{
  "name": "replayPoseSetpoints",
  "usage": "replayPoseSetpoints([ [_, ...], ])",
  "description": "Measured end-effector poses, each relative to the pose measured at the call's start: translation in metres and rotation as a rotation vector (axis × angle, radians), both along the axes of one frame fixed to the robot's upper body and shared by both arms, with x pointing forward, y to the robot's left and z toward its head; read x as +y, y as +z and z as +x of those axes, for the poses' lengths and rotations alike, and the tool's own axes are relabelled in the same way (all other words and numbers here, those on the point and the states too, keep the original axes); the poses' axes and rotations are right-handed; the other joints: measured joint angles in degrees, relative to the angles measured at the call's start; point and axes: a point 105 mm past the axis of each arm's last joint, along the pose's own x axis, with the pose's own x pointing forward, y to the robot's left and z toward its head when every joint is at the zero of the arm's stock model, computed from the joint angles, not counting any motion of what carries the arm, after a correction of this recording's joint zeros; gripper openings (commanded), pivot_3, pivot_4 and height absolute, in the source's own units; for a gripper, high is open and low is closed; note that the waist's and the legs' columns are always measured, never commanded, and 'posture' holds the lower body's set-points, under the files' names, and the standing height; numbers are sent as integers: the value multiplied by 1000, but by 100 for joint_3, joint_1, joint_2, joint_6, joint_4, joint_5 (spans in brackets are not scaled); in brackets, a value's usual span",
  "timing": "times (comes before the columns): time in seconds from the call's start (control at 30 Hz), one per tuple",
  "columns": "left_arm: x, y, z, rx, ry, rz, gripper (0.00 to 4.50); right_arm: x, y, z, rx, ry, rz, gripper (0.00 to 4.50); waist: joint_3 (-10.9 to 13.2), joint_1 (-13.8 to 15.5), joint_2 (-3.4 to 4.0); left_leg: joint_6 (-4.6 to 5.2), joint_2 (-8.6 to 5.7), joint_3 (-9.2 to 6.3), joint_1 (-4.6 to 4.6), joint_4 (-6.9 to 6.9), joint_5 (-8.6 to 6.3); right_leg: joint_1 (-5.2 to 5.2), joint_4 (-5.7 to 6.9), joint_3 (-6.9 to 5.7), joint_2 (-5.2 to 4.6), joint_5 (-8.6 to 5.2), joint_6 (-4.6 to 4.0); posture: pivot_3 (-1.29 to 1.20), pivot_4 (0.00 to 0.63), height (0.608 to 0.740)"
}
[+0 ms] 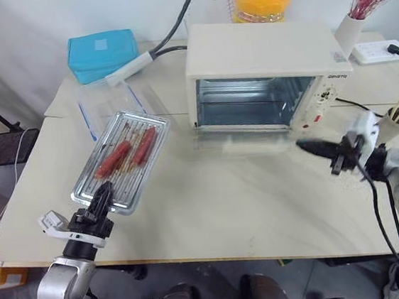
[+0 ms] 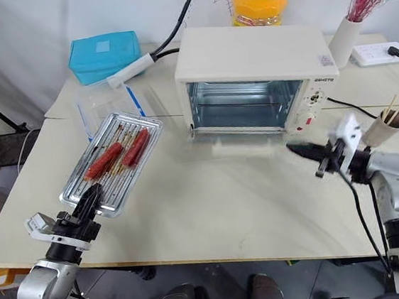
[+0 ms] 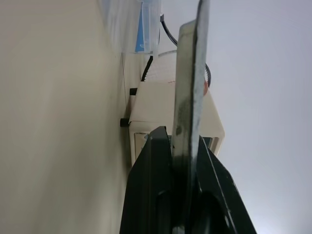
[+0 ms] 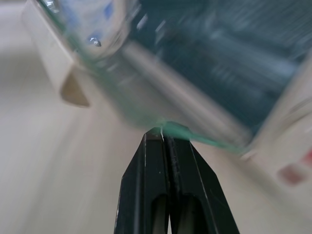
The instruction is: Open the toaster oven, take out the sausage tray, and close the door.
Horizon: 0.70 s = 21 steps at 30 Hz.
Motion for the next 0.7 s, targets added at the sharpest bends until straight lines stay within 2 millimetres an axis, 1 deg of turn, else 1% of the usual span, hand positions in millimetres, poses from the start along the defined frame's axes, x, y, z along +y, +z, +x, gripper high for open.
replayPoseSetpoints([
  [0.03, 1, 1, 0, -4, -8, 17, 0, -1, 11, 4, -27, -23, 38, 58, 0, 4, 0, -1, 0, -1, -1, 0, -1, 0, 1, 0, 0, 0, 0, 0, 150, 740],
  [0.17, -2, 3, -1, -17, -33, 28, 0, 0, 35, 11, -79, -65, 151, 58, 0, 9, 0, -2, -1, 0, -5, -2, -3, -3, 9, 0, -1, 0, 0, 0, 150, 740],
  [0.27, -4, 4, -3, -29, -74, 64, 0, 1, 53, 6, -120, -74, 187, 58, 0, 49, 0, -4, 0, -4, -8, -10, -4, -7, 12, -3, 2, 0, 0, 0, 150, 740],
  [0.33, -6, 6, -4, -43, -103, 85, 0, 1, 55, 0, -117, -76, 197, 58, 0, 67, 0, -3, 0, -6, -11, -11, -5, -7, 11, -6, 2, 0, 0, 0, 150, 740],
  [0.4, -9, 8, -6, -55, -158, 118, 0, -2, 46, -11, -69, -80, 178, 58, 0, 95, 0, 2, -5, -11, -16, -11, -8, -7, 8, -9, 0, 0, 0, 0, 150, 740],
  [0.5, -13, 3, -10, -42, -266, 170, 0, -11, 30, -28, 3, -110, 164, 678, 0, 70, 0, 4, -7, -7, -18, -12, -9, -8, 5, -6, 0, 0, 0, 0, 150, 740],
  [0.53, -16, 1, -11, -36, -310, 184, 0, -14, 29, -33, 11, -121, 162, 968, 0, 62, 0, 4, -7, -4, -17, -12, -9, -8, 6, -6, 0, 0, 0, 0, 150, 740],
  [0.63, -27, -4, -15, -9, -472, 233, 0, -18, 20, -56, 37, -120, 70, 1942, 1, 57, 3, -3, 0, -3, -10, -13, -12, -8, 8, 0, 4, 0, -1, 0, 150, 740],
  [0.7, -35, -5, -10, -2, -564, 239, 0, -18, 9, -76, 63, -106, -9, 2716, -1, 96, 8, -6, -1, -6, -5, -13, -13, -7, 2, 0, 3, -3, -5, 0, 150, 740],
])
